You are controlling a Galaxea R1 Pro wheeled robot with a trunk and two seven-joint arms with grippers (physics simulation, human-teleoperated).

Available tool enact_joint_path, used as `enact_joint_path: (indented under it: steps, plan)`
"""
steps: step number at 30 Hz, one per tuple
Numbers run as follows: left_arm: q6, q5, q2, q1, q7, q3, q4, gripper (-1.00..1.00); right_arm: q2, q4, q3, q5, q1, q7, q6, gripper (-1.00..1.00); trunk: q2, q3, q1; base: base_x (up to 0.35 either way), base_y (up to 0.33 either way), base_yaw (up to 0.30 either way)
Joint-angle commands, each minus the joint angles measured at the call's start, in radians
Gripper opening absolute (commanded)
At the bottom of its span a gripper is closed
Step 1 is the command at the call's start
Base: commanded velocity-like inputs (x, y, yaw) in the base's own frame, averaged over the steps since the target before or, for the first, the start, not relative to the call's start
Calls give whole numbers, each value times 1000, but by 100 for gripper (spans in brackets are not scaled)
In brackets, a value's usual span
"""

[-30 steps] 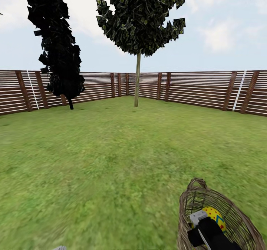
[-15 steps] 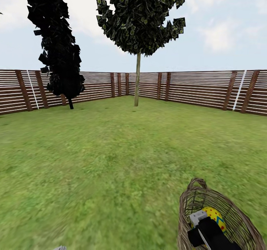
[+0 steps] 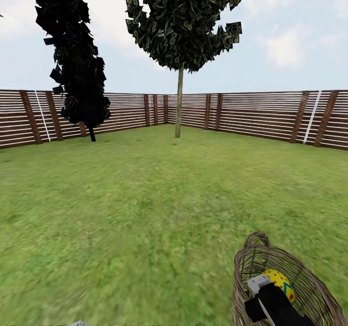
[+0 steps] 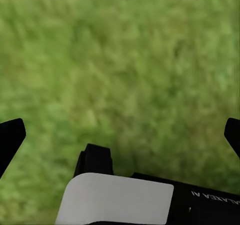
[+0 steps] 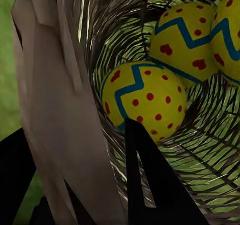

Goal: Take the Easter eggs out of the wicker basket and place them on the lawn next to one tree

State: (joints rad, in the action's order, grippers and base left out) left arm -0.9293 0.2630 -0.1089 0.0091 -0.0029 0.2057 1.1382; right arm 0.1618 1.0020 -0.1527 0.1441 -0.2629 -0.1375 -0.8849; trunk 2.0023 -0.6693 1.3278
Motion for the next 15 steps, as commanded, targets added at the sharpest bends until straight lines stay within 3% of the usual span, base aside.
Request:
enact_joint_path:
  steps: [1,15]
  plan:
    - [-5,2,0,0,-1,1,2,100,1,1,-2,22,-1,-8,-3,-100,8,-4,4,0,0,0]
    - [-5,2,0,0,0,0,2,100,0,1,-4,22,-1,-8,-3,-100,92,-42,50,0,0,0]
